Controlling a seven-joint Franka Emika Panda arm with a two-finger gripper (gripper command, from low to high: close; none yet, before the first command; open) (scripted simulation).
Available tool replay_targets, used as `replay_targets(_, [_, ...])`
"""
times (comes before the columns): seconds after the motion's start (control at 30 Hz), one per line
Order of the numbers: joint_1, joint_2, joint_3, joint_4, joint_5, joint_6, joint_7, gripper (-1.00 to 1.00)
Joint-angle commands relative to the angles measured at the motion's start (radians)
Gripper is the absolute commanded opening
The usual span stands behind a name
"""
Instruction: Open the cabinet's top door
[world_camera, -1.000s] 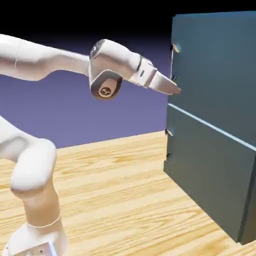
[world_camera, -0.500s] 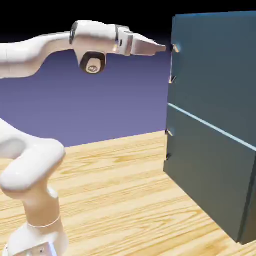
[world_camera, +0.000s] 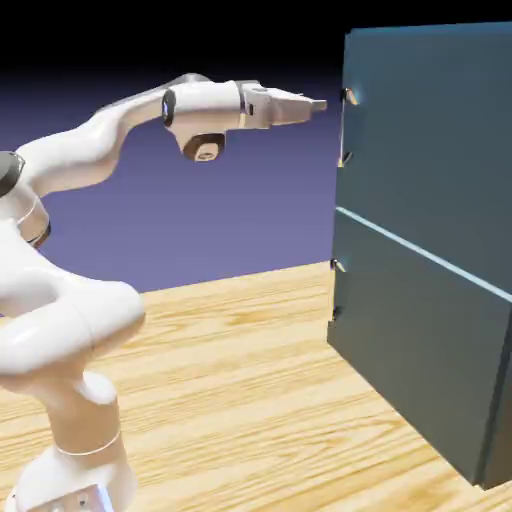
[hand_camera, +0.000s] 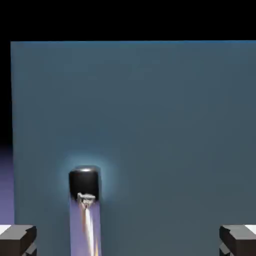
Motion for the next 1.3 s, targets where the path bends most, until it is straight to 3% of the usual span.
replay_targets(0.0, [-0.025, -0.016, 0.025, 0.014, 0.044, -0.004, -0.018, 0.00])
replay_targets(0.3, [-0.255, -0.054, 0.138, 0.193, 0.206, -0.032, -0.065, 0.00])
replay_targets(0.33, [-0.255, -0.054, 0.138, 0.193, 0.206, -0.032, -0.065, -1.00])
replay_targets(0.8, [0.127, -0.134, -0.119, -0.278, 0.363, -0.408, -0.375, -1.00])
replay_targets(1.27, [0.429, -0.214, -0.595, -0.675, 0.069, -0.832, -0.534, -1.00])
